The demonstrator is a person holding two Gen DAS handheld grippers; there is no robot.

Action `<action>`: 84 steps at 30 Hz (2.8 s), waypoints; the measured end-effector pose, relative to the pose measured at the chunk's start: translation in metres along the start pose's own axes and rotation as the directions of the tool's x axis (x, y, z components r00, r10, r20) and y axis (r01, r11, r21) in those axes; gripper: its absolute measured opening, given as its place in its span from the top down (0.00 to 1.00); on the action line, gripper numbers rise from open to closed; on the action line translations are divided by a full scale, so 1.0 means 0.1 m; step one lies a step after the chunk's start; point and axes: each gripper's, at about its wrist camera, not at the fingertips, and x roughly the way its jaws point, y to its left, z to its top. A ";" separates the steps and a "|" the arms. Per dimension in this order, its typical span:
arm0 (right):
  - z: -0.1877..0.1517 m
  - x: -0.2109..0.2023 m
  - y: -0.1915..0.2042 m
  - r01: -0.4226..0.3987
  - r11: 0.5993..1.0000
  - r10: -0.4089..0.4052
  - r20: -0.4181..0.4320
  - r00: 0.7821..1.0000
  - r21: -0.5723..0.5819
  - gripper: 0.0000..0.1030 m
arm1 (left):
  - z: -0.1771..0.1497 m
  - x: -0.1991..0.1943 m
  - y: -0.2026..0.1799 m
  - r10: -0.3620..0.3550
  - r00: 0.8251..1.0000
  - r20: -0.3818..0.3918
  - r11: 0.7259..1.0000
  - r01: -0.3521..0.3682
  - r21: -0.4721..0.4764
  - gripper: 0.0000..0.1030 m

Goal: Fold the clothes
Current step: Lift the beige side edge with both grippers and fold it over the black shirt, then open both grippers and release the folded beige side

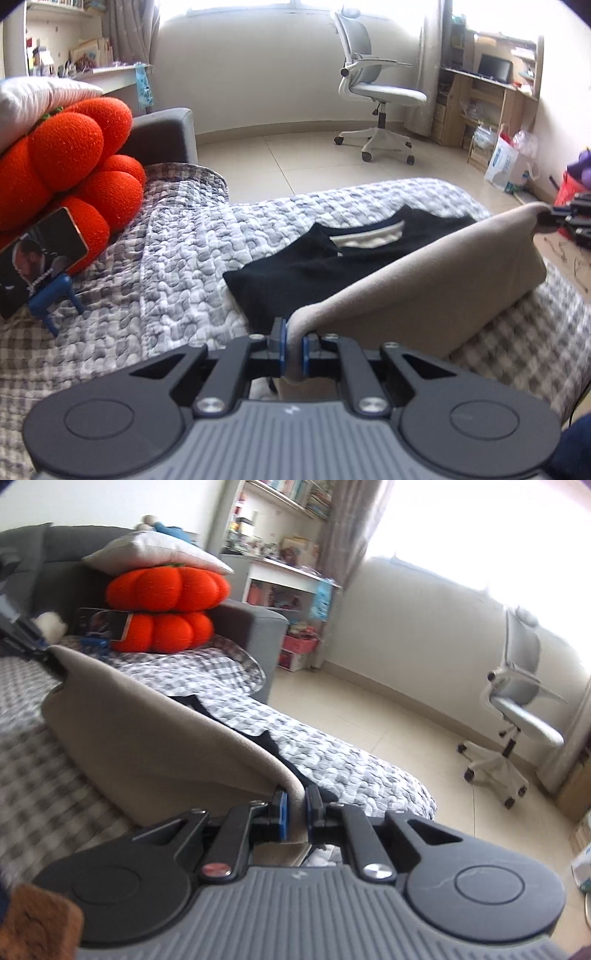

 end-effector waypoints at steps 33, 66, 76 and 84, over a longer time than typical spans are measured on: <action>0.06 1.10 -0.64 -0.112 0.884 0.178 -0.105 0.978 0.454 0.64 | 0.26 1.27 0.74 -0.160 0.987 -0.008 0.887 0.141 -0.439 0.68; -0.04 0.94 -0.73 -0.081 0.789 0.052 0.064 0.997 0.609 0.92 | 0.24 1.21 0.68 -0.077 0.971 0.225 0.906 0.163 -0.391 0.92; -0.10 1.12 -0.56 0.057 0.829 -0.021 -0.069 0.997 0.556 0.89 | 0.25 1.40 0.41 0.075 0.988 0.136 0.972 -0.041 -0.233 0.80; 0.03 0.81 -0.53 0.115 0.847 -0.100 -0.056 0.993 0.519 0.85 | 0.27 0.99 0.55 0.097 0.970 0.223 0.947 -0.021 -0.320 0.64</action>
